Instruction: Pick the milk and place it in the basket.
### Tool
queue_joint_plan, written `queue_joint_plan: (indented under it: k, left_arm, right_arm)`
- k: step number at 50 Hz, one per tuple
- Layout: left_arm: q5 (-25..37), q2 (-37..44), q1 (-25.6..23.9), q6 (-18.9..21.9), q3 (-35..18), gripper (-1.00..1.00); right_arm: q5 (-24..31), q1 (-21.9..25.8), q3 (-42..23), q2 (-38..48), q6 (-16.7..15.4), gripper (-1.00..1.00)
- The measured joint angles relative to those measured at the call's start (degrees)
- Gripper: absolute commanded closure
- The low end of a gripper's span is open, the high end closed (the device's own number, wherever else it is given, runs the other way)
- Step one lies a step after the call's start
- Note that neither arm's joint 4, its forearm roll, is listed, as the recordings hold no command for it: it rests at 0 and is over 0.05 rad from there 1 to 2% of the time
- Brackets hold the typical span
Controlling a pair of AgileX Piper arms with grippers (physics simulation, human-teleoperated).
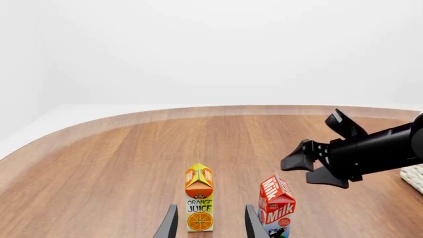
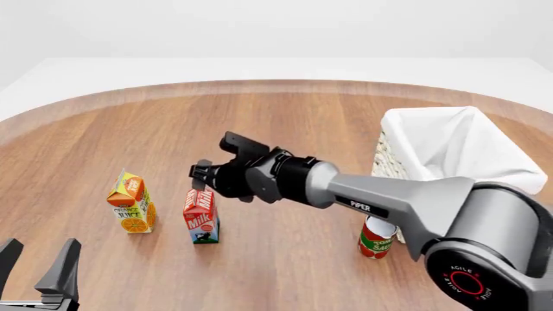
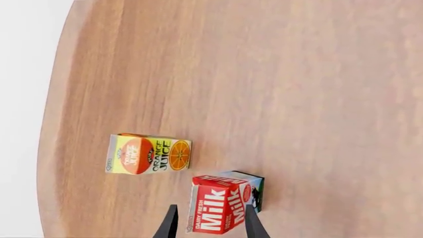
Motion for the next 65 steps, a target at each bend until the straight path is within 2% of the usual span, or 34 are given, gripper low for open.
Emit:
queue_joint_plan:
  k: [65]
  left_arm:
    - [0.0, 0.0, 0.0, 0.0, 0.0, -1.0]
  right_arm:
    - [-1.8, 1.2, 0.7, 2.6, 1.7, -1.0]
